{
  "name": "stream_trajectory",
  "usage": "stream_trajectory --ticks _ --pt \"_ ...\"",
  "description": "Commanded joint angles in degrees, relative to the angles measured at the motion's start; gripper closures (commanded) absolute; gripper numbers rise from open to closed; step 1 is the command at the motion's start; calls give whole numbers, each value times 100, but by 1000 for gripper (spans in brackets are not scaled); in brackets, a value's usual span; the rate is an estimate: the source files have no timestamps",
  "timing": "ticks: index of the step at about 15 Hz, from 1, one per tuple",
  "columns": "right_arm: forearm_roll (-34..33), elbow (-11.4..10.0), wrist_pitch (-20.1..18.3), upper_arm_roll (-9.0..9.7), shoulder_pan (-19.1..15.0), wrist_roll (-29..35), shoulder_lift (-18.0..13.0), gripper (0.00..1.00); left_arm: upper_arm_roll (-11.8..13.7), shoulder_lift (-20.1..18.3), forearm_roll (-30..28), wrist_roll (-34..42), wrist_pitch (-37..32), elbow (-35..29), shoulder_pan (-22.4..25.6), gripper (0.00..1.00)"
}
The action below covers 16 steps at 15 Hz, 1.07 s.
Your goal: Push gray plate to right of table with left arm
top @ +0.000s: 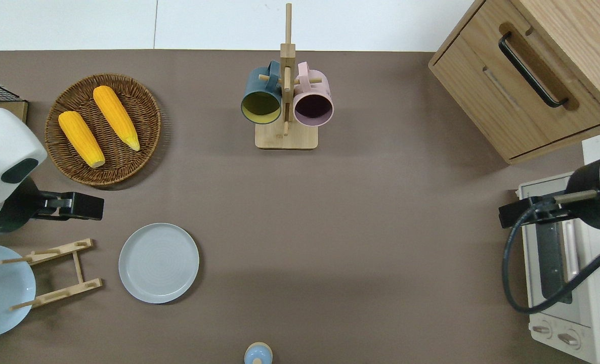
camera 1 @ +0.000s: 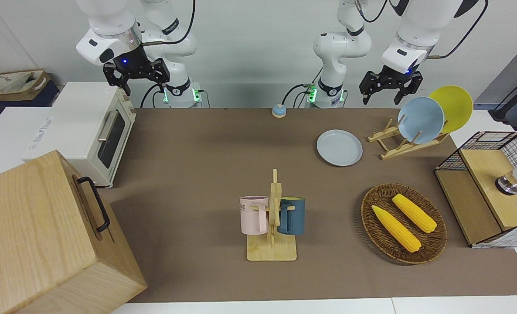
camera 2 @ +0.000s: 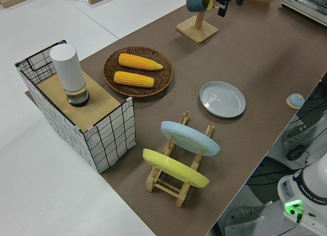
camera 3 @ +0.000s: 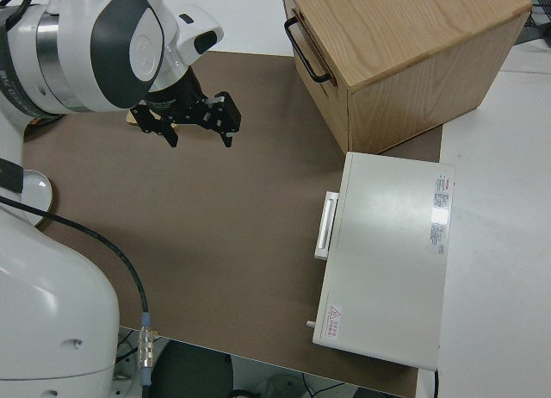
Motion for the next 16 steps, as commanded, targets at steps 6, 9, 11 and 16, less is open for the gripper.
stream_trajectory --ticks 6,9,11,16 --pt "25 53 -89 92 -107 66 -14 17 -44 -99 -25 -59 -118 -5 48 2" --pt "25 53 -89 92 -107 66 -14 17 -44 -143 -34 -59 -153 -31 48 2" --pt "25 53 -89 92 -107 66 -14 17 -44 -222 -51 -59 -154 -136 48 2" --pt "25 53 -89 92 -107 66 -14 17 61 -713 -60 37 232 -969 83 2"
